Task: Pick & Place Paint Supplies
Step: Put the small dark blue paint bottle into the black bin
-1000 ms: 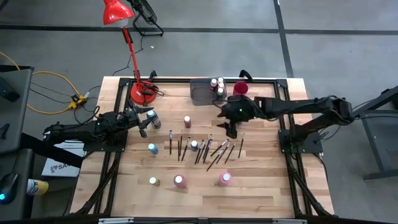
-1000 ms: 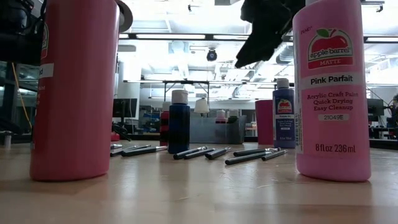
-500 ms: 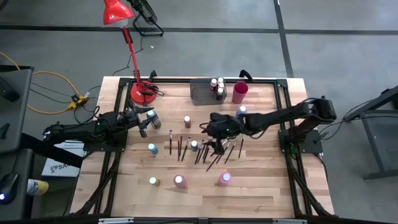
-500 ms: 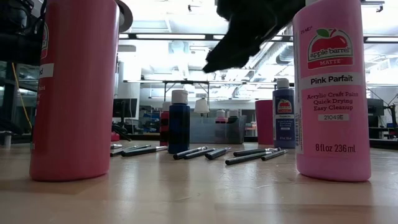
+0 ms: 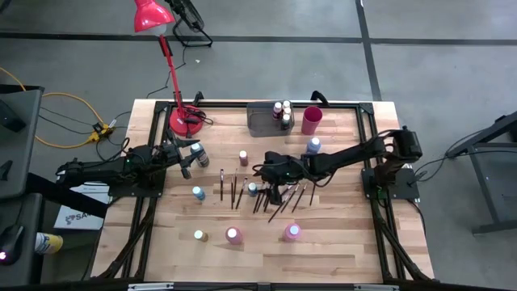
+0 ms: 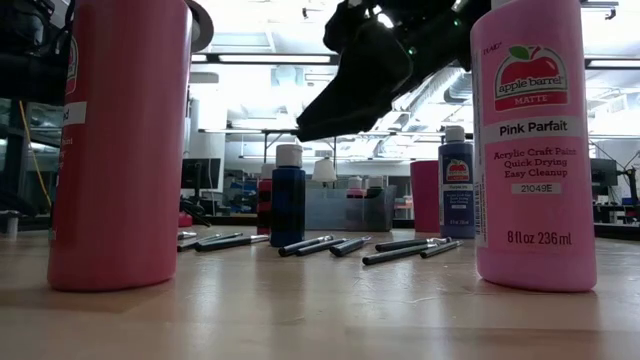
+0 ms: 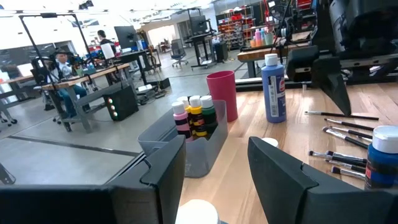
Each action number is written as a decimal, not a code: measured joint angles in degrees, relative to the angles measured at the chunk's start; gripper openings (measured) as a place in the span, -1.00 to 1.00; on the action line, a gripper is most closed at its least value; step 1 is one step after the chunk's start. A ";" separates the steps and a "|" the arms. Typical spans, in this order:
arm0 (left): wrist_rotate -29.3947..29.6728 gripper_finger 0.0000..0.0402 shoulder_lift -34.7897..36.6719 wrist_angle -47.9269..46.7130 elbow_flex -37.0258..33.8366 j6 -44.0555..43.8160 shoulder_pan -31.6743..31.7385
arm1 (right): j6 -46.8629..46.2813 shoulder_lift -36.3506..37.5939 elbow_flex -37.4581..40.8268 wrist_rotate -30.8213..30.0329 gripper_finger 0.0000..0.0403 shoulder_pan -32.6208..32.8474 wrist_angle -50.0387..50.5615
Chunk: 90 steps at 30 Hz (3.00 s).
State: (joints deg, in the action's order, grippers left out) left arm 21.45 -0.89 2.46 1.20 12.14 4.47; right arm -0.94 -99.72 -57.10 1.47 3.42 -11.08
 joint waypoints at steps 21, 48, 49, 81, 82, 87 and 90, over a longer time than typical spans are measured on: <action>-0.11 -0.15 -0.09 -0.07 0.00 0.02 0.02 | -0.41 -5.82 -2.01 -0.35 0.19 -0.04 -2.63; -0.04 -0.15 -0.10 -0.04 0.00 0.00 0.01 | -6.05 1.33 -1.99 -9.57 -0.44 -0.48 -0.59; -0.04 -0.15 -0.09 -0.04 0.02 0.01 0.00 | -6.88 2.58 -2.03 -11.99 -0.42 -0.84 0.33; -0.17 -0.15 -0.11 -0.03 0.00 0.01 0.00 | -4.95 6.51 -1.99 -20.30 -0.40 -25.96 5.24; -0.17 -0.15 -0.11 -0.03 0.00 0.00 0.02 | -4.93 5.77 -1.99 -20.02 -0.40 -26.53 5.35; -0.19 -0.15 -0.11 -0.04 0.01 0.02 0.02 | -5.36 2.07 -1.99 -19.47 -0.36 -28.69 5.78; -0.20 -0.15 -0.11 -0.03 0.01 0.00 0.02 | -5.44 0.81 -1.99 -19.46 -0.36 -29.74 5.32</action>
State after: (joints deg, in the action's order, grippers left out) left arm 21.26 -0.99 2.43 1.21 12.15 4.49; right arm -6.38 -98.91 -59.09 -17.99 -26.32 -5.77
